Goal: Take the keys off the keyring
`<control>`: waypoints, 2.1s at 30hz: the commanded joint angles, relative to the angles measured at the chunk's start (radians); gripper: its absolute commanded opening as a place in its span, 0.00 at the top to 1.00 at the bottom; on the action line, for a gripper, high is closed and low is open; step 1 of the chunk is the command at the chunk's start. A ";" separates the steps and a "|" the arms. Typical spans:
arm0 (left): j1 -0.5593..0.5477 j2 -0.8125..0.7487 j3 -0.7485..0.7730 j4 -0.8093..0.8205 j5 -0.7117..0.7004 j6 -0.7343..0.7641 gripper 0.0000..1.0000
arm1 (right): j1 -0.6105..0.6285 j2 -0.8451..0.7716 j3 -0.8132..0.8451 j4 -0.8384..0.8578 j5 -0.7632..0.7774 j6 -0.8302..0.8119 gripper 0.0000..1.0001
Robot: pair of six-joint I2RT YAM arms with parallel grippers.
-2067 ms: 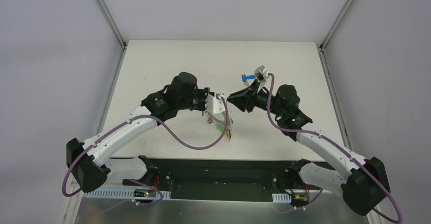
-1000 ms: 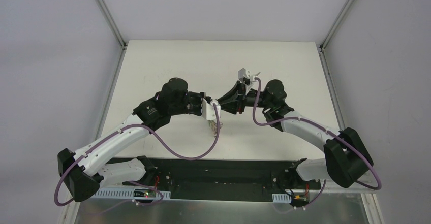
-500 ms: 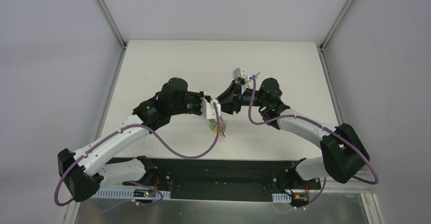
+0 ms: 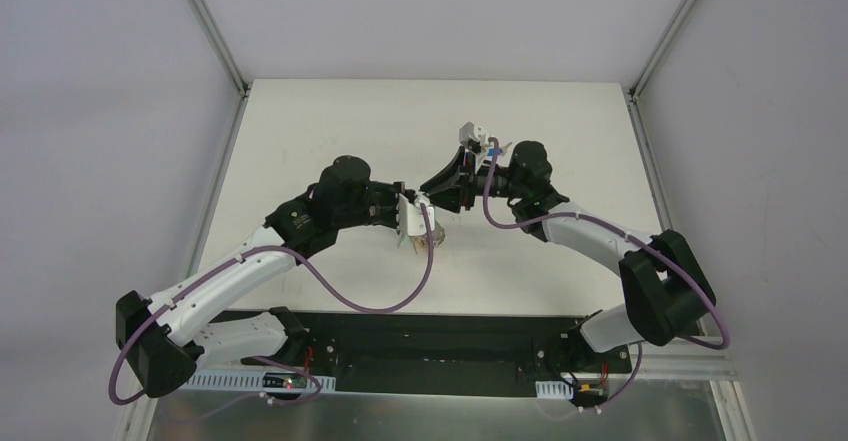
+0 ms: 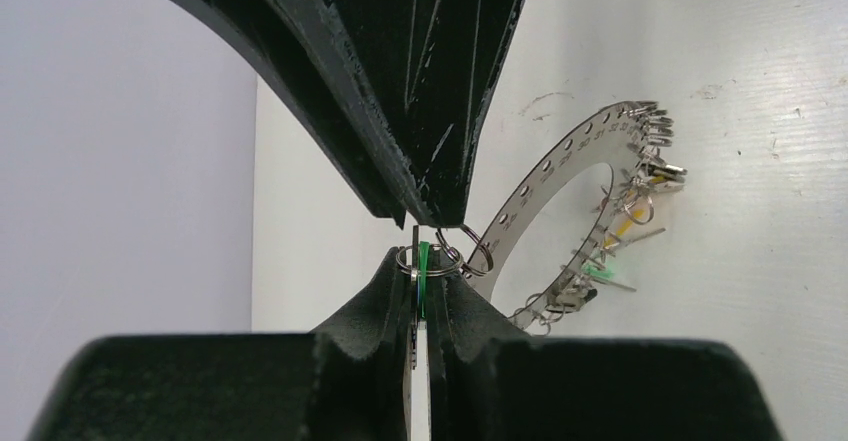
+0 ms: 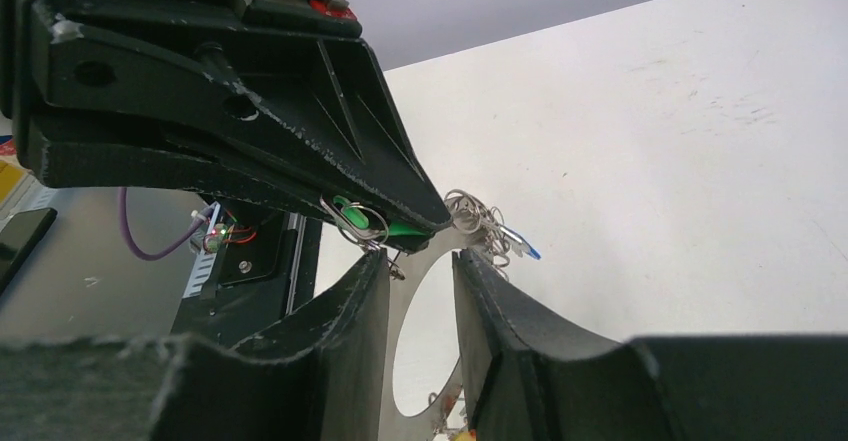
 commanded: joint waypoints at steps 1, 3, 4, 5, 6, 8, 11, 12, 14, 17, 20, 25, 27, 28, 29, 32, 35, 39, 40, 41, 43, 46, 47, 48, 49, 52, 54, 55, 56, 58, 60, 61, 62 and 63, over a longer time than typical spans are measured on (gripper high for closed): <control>0.010 -0.021 0.006 0.081 0.002 0.019 1.00 | 0.005 0.024 0.070 0.040 -0.083 -0.010 0.64; 0.015 -0.022 0.008 0.083 0.007 0.016 1.00 | 0.010 0.033 0.074 0.047 -0.100 -0.006 0.64; 0.017 -0.024 0.008 0.085 0.009 0.015 1.00 | 0.011 0.035 0.075 0.050 -0.109 -0.003 0.65; 0.019 -0.024 0.009 0.086 0.010 0.014 1.00 | 0.014 0.039 0.075 0.052 -0.117 0.000 0.66; 0.021 -0.026 0.007 0.088 0.011 0.012 1.00 | 0.017 0.041 0.075 0.052 -0.127 0.003 0.67; 0.024 -0.026 0.008 0.091 0.012 0.010 1.00 | 0.021 0.043 0.073 0.052 -0.147 0.005 0.69; 0.025 -0.029 0.007 0.092 0.015 0.007 1.00 | 0.028 0.050 0.068 0.051 -0.158 0.006 0.69; 0.025 -0.030 0.006 0.093 0.016 0.006 1.00 | 0.030 0.052 0.067 0.052 -0.161 0.006 0.69; 0.025 -0.031 0.007 0.093 0.017 0.005 1.00 | 0.035 0.054 0.065 0.054 -0.160 0.006 0.70; 0.025 -0.030 0.005 0.094 0.017 0.004 1.00 | 0.042 0.055 0.071 0.064 -0.166 0.034 0.84; 0.024 -0.029 0.005 0.095 0.015 0.005 1.00 | 0.042 0.058 0.077 0.063 -0.175 0.047 1.00; 0.026 -0.028 0.003 0.095 0.010 0.008 1.00 | 0.042 0.028 0.061 0.048 -0.177 0.040 1.00; 0.025 -0.025 0.003 0.094 0.014 0.008 1.00 | 0.043 0.006 0.063 -0.003 -0.171 0.003 1.00; 0.025 -0.025 0.003 0.094 0.017 0.007 1.00 | 0.045 -0.008 0.067 -0.051 -0.164 -0.036 1.00; 0.025 -0.022 0.003 0.094 0.022 0.005 1.00 | 0.048 -0.020 0.076 -0.118 -0.148 -0.087 1.00; 0.025 -0.023 0.005 0.094 0.029 0.002 1.00 | 0.073 -0.047 0.129 -0.372 -0.064 -0.259 1.00; 0.025 -0.028 0.002 0.094 0.027 0.005 1.00 | 0.076 -0.038 0.158 -0.431 -0.057 -0.268 1.00; 0.024 -0.034 -0.001 0.094 0.018 0.014 1.00 | 0.066 -0.021 0.184 -0.440 -0.057 -0.268 1.00; 0.025 -0.037 -0.004 0.094 0.015 0.018 1.00 | 0.057 -0.011 0.197 -0.446 -0.057 -0.268 1.00; 0.024 -0.040 -0.005 0.094 0.015 0.022 1.00 | 0.047 0.002 0.211 -0.457 -0.057 -0.268 1.00; 0.025 -0.045 -0.009 0.094 0.019 0.029 1.00 | 0.032 0.020 0.238 -0.473 0.004 -0.075 1.00; 0.024 -0.052 -0.014 0.094 0.031 0.038 1.00 | 0.012 0.051 0.281 -0.502 0.012 0.073 1.00; 0.025 -0.054 -0.019 0.094 0.036 0.051 1.00 | 0.006 0.061 0.292 -0.512 0.011 0.096 1.00; 0.024 -0.058 -0.024 0.093 0.044 0.068 1.00 | 0.003 0.071 0.305 -0.528 0.010 0.111 1.00; 0.024 -0.060 -0.030 0.093 0.051 0.076 1.00 | 0.001 0.079 0.317 -0.545 0.007 0.122 1.00; 0.025 -0.066 -0.037 0.092 0.058 0.096 1.00 | -0.005 0.096 0.344 -0.584 0.011 0.156 1.00; 0.025 -0.069 -0.040 0.091 0.059 0.102 1.00 | -0.007 0.104 0.360 -0.608 0.010 0.183 1.00; 0.026 -0.070 -0.040 0.090 0.063 0.109 1.00 | -0.008 0.106 0.365 -0.617 0.006 0.193 1.00; 0.026 -0.069 -0.043 0.088 0.072 0.116 1.00 | -0.008 0.107 0.368 -0.622 -0.016 0.202 1.00; 0.024 -0.065 -0.047 0.086 0.085 0.128 1.00 | -0.008 0.109 0.377 -0.626 -0.047 0.218 1.00; 0.024 -0.061 -0.045 0.085 0.089 0.131 1.00 | -0.006 0.114 0.389 -0.653 -0.056 0.215 1.00; 0.025 -0.061 -0.043 0.084 0.092 0.131 1.00 | -0.006 0.118 0.397 -0.678 -0.060 0.206 1.00; 0.025 -0.060 -0.044 0.083 0.093 0.132 1.00 | 0.001 0.122 0.406 -0.708 -0.069 0.188 1.00; 0.025 -0.060 -0.043 0.083 0.094 0.135 1.00 | 0.008 0.125 0.415 -0.743 -0.075 0.159 1.00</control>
